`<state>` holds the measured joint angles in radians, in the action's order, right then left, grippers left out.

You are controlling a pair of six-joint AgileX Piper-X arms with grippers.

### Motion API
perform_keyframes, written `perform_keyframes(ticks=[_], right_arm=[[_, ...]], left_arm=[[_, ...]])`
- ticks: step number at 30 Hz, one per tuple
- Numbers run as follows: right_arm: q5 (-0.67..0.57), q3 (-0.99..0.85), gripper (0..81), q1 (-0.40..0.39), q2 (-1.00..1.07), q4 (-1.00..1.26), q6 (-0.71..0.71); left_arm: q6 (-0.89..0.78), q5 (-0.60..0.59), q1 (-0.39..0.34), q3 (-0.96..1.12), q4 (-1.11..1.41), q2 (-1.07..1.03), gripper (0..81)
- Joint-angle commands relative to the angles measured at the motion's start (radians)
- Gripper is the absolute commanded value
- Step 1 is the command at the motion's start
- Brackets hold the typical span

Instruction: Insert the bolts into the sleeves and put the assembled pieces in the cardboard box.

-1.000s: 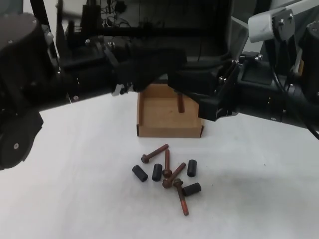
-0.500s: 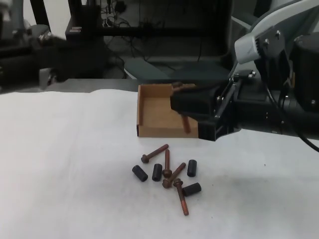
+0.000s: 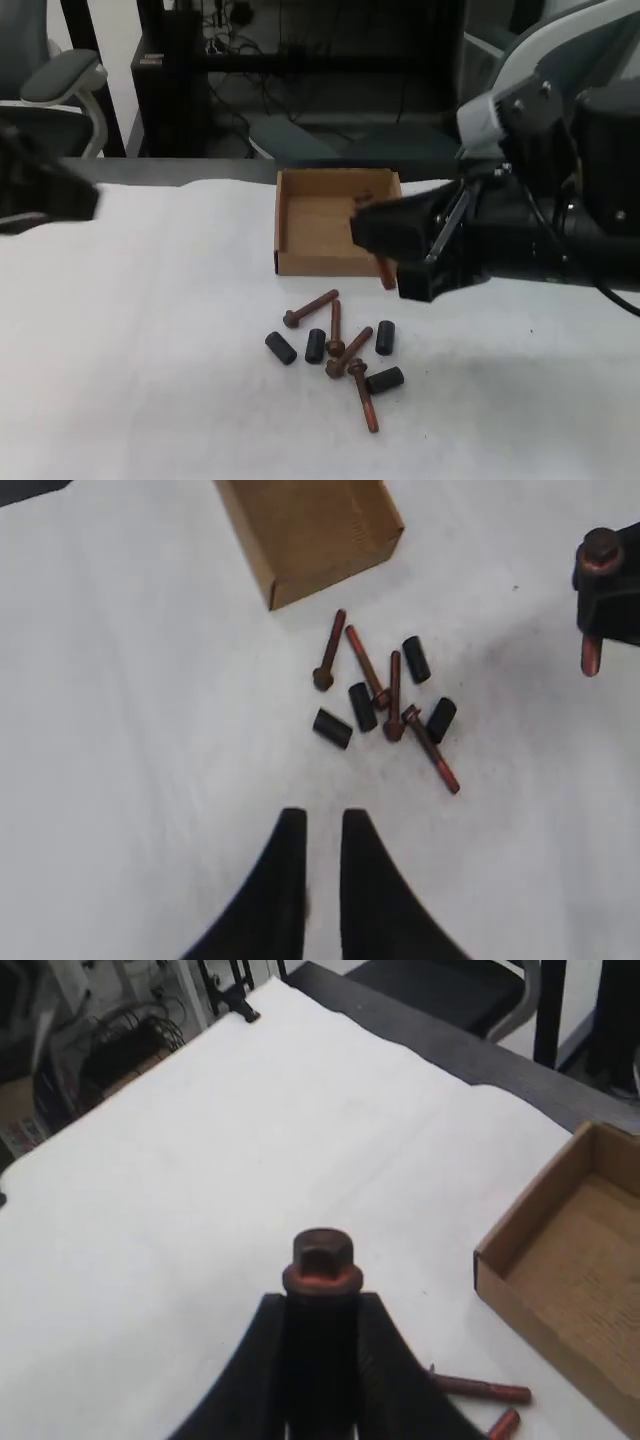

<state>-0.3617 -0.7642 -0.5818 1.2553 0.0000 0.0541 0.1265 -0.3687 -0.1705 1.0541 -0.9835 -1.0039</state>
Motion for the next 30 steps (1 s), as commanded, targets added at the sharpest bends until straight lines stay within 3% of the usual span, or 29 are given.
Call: perform_keyframes(ticks=[1,5,13,17,24,30], right_arm=[[0.012,-0.015,0.6,0.003,0.011,-0.042,-0.047],[0.054,-0.015,0.6,0.003,0.048,-0.035,-0.072],[0.135,-0.015,0.6,0.005,0.133,0.057,-0.114],[0.147,-0.039,0.6,0.005,0.193,0.081,-0.129],[0.224,-0.217,0.6,0.013,0.356,0.059,-0.196],[0.252,-0.384,0.6,0.067,0.518,0.011,-0.196]], left_arm=[[-0.033,0.102,-0.004,0.015,-0.095,0.079,13.6],[-0.034,0.16,-0.004,0.008,-0.153,0.189,13.6],[-0.07,0.16,-0.002,-0.103,-0.106,0.394,13.6],[-0.107,0.101,-0.002,-0.23,-0.069,0.47,13.6],[-0.154,0.088,-0.002,-0.353,0.077,0.498,13.6],[-0.149,0.039,-0.002,-0.376,0.127,0.498,13.6]])
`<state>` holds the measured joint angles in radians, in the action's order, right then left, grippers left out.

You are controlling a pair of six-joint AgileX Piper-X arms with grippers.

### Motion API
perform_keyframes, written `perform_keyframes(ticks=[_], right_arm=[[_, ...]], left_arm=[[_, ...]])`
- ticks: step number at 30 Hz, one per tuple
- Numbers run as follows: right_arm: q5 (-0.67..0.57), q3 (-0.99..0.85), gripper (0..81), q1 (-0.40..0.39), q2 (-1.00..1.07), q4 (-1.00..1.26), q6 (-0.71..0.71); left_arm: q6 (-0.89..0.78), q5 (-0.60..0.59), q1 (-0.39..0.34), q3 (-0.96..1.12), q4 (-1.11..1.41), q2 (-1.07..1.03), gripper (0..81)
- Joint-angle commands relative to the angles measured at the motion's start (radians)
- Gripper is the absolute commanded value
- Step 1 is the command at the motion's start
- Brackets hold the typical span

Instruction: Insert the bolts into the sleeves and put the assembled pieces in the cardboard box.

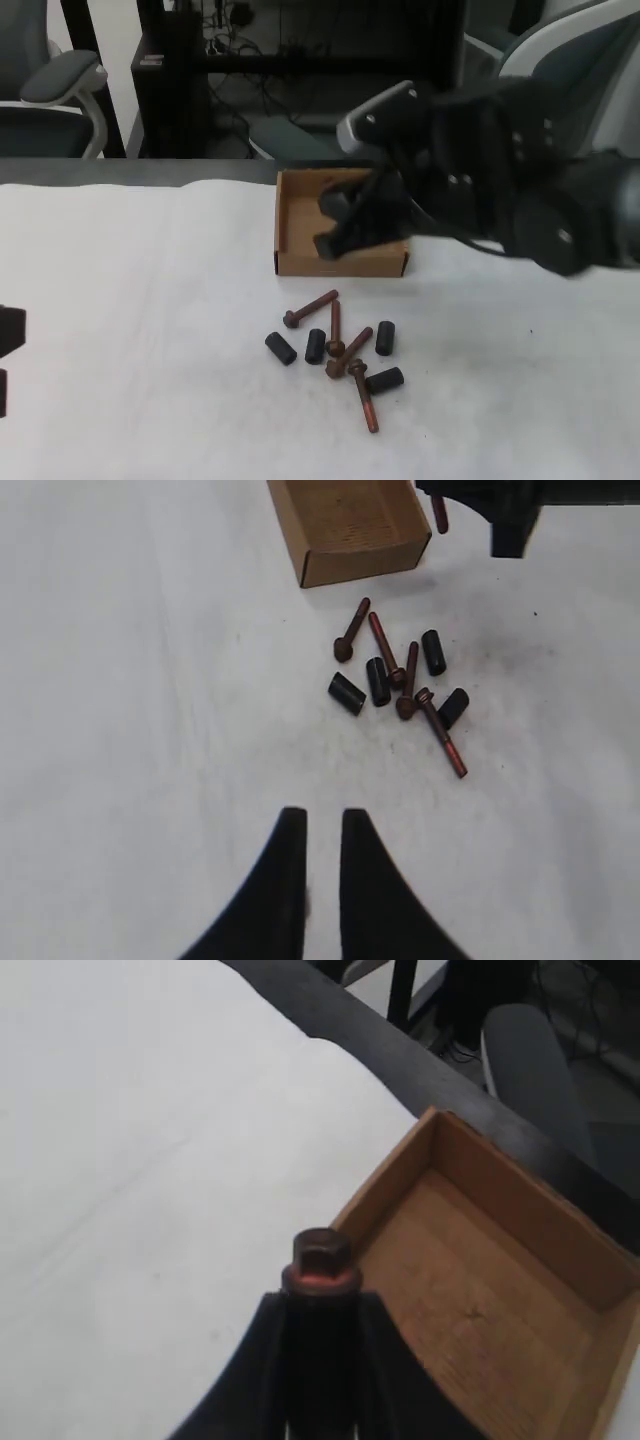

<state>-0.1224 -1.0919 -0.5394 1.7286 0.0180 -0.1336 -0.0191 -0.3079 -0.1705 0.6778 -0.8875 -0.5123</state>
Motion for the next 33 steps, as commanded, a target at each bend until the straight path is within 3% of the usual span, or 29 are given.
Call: perform_keyframes(ticks=[1,16,33], right_arm=[[0.013,-0.085,0.6,0.035,0.07,-0.007,-0.008],[0.013,-0.459,0.6,0.084,0.36,-0.23,-0.01],[0.045,-0.542,0.6,0.103,0.482,-0.309,-0.098]], left_arm=[[-0.004,-0.027,-0.002,0.0,0.039,0.006,13.6],[-0.004,-0.037,-0.002,0.0,0.063,0.006,13.6],[-0.004,-0.06,-0.002,0.0,0.063,0.006,13.6]])
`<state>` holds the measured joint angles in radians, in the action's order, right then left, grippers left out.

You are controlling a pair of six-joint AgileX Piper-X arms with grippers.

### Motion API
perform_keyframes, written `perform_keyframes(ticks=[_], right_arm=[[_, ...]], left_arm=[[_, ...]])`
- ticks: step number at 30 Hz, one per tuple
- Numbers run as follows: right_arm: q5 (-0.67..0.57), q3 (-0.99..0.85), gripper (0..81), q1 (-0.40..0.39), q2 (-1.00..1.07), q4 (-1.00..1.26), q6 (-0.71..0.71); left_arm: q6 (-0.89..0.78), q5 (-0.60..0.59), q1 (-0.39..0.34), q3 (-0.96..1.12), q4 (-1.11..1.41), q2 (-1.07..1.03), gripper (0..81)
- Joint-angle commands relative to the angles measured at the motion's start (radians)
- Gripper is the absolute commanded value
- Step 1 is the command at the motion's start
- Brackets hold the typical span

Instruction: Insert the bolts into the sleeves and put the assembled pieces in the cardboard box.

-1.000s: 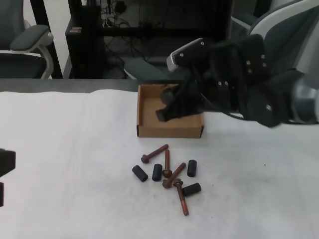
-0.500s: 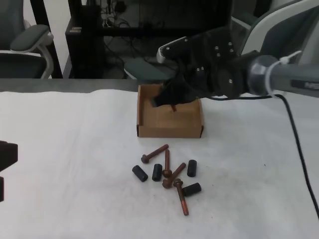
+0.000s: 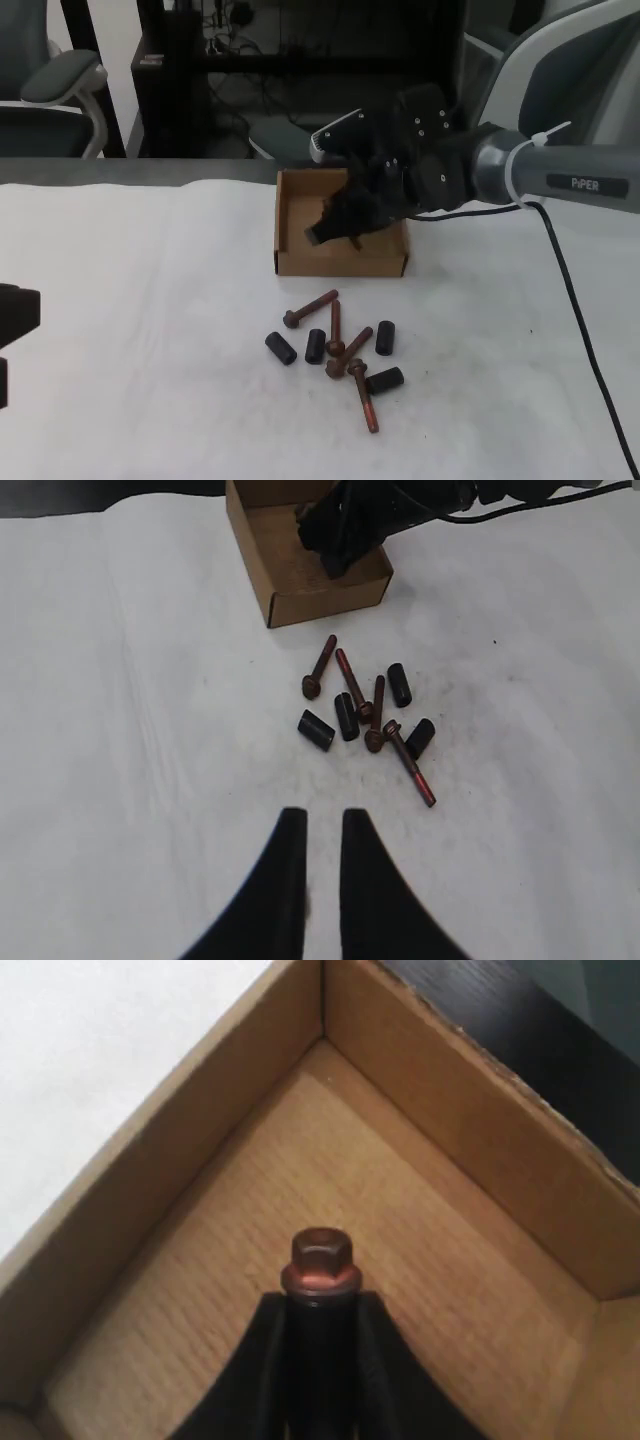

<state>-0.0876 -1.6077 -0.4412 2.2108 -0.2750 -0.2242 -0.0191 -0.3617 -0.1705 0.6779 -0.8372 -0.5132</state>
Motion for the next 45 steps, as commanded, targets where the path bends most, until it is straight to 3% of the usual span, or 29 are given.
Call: perform_keyframes(ticks=[1,8,11,14,31,45], right_arm=[[0.022,-0.033,0.6,0.005,0.003,-0.025,-0.008],[0.049,-0.038,2.8,0.005,0.006,-0.052,-0.021],[0.049,-0.038,26.3,0.005,0.006,-0.08,-0.039],[0.062,-0.039,70.0,0.005,0.006,-0.097,-0.038],[0.082,-0.049,70.0,0.003,-0.104,-0.217,-0.037],[-0.027,-0.022,70.0,-0.004,-0.304,-0.558,0.039]], left_arm=[[-0.004,-0.007,-0.002,0.0,0.013,0.007,13.6],[-0.004,-0.007,-0.002,0.0,0.013,0.007,13.6],[-0.004,-0.007,-0.002,0.0,0.013,0.007,13.6],[0.0,-0.007,-0.002,0.0,0.013,0.007,13.6],[0.039,-0.007,-0.002,0.0,0.013,0.007,13.6],[0.049,-0.007,-0.002,0.0,0.064,0.007,13.6]])
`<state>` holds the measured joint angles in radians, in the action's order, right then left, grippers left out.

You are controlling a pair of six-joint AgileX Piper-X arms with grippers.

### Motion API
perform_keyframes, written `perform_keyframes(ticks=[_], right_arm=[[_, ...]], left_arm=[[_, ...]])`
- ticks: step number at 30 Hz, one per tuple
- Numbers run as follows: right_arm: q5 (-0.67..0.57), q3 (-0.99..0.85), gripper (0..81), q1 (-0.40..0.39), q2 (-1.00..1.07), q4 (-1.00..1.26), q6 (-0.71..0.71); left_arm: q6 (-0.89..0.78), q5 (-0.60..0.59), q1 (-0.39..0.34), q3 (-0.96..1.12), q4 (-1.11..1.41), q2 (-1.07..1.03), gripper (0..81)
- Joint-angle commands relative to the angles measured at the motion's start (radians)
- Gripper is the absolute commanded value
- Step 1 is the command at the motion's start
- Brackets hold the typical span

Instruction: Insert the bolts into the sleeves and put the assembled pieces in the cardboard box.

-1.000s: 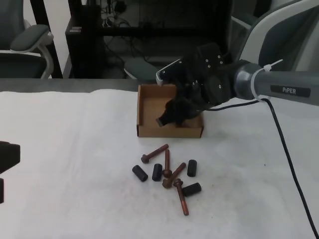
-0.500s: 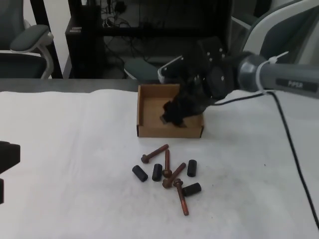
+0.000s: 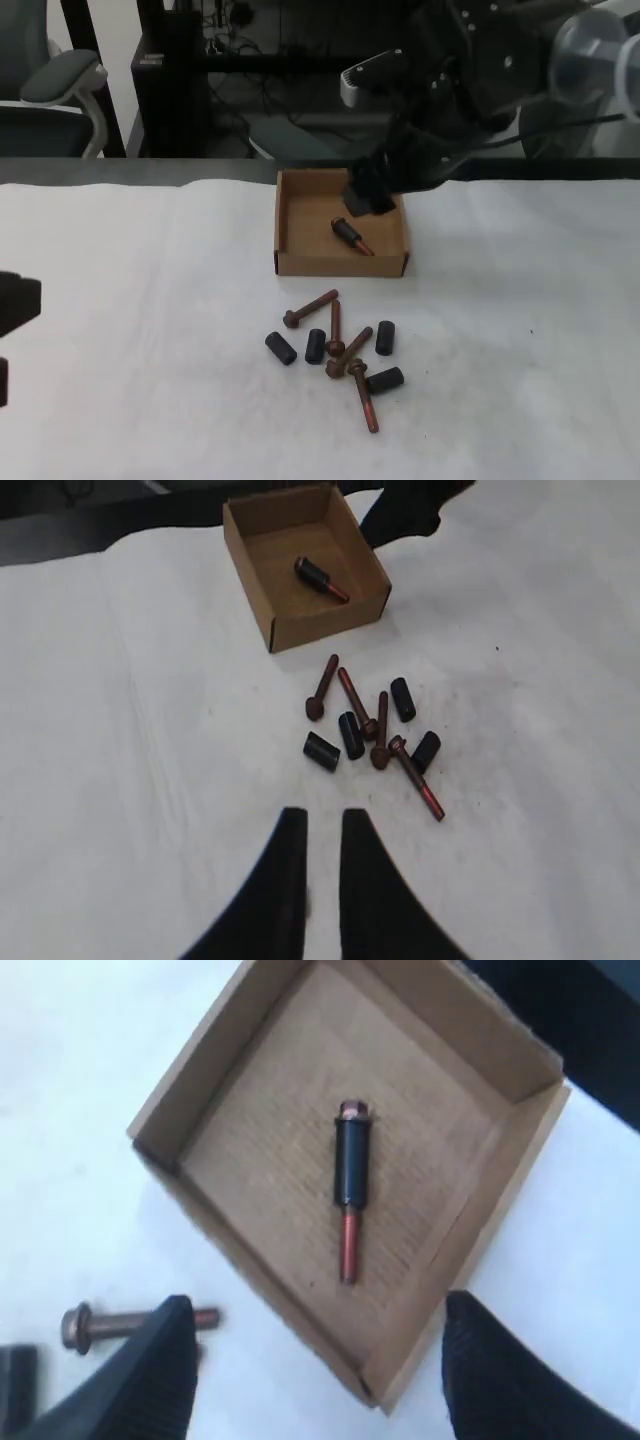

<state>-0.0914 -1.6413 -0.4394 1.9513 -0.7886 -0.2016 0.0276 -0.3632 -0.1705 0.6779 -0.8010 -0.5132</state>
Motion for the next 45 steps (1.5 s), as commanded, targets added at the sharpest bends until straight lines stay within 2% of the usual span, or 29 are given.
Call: perform_keyframes(ticks=[1,7,19,21,25,32,37,41,45], right_arm=[[-0.027,0.033,70.0,-0.009,-0.061,-0.045,0.023],[-0.027,0.178,70.0,-0.043,-0.195,-0.013,0.059],[-0.022,0.588,70.0,-0.16,-0.519,0.165,0.19],[-0.059,0.631,70.0,-0.171,-0.552,0.176,0.075],[-0.128,0.653,70.0,-0.174,-0.568,0.131,-0.265],[-0.07,0.665,70.0,-0.17,-0.568,0.088,-0.795],[-0.068,0.681,70.0,-0.153,-0.563,0.081,-0.883],[-0.061,0.68,57.1,-0.147,-0.544,0.068,-0.932],[-0.055,0.68,57.0,-0.147,-0.535,0.071,-0.928]], left_arm=[[0.002,-0.005,-0.002,0.0,0.028,0.007,13.6],[0.002,-0.07,-0.002,0.0,0.028,0.007,13.6],[0.002,-0.072,-0.002,0.0,0.028,0.007,13.6],[0.002,-0.072,-0.002,0.0,0.028,0.007,13.6],[0.002,-0.076,-0.002,0.0,0.041,0.007,13.6],[0.002,-0.08,-0.002,0.0,0.122,0.007,13.6],[0.002,-0.08,-0.002,0.0,0.135,0.007,13.6],[0.002,-0.08,-0.002,0.0,0.135,0.007,13.6],[0.002,-0.087,-0.002,0.0,0.135,0.007,13.6]])
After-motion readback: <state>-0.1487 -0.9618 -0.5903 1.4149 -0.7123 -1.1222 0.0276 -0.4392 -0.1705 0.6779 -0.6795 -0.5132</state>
